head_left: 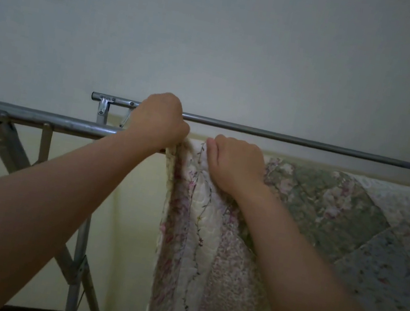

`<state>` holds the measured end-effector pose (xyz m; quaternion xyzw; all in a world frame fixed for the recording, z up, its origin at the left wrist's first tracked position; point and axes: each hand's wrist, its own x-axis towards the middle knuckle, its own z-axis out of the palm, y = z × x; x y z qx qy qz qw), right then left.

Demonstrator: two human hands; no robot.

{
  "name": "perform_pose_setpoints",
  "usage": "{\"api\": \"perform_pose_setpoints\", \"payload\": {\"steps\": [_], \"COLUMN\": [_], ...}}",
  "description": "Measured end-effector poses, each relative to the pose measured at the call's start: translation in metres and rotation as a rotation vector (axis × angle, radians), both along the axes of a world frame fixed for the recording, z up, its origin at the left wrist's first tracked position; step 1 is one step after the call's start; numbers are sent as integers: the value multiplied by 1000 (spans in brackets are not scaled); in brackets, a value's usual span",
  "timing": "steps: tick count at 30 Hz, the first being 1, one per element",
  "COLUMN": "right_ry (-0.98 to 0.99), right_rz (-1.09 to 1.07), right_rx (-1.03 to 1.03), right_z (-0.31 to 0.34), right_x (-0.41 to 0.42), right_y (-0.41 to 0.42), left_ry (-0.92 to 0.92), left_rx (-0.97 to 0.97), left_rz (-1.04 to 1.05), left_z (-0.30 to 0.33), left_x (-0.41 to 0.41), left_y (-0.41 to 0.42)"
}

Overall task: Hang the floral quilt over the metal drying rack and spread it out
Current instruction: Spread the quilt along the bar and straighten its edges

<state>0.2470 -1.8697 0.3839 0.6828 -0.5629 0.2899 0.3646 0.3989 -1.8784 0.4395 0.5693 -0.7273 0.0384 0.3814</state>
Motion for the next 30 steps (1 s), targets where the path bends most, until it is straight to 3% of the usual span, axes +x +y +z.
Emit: {"api": "perform_pose_setpoints", "payload": {"steps": [2, 7, 9, 11, 14, 16, 19, 22, 30], "right_ry": [9, -4, -21, -28, -52, -76, -131, -187, -351], "right_rz": [-9, 8, 0, -6, -18, -24, -43, -85, -166], "right_rx": [-31, -61, -70, -74, -104, -132, -166, -201, -306], "right_z": [-3, -7, -7, -7, -8, -9, -10, -11, -27], "right_x": [0, 0, 1, 3, 3, 5, 9, 15, 42], "right_y": [-2, -2, -2, -3, -3, -3, -3, -4, 4], "left_ry": [226, 1074, 1229, 1124, 636, 466, 490, 636, 523], "left_rx": [48, 328, 343, 197, -87, -215, -297, -241, -145], "left_rz": [-38, -258, -325, -318, -180, -178, -280, -424, -581], "left_z": [1, -2, -8, -17, -40, -53, -70, -91, -132], "left_x": [7, 27, 33, 41, 54, 60, 66, 69, 71], "left_y": [-6, -7, -2, 2, 5, 7, 2, -7, -37]}}
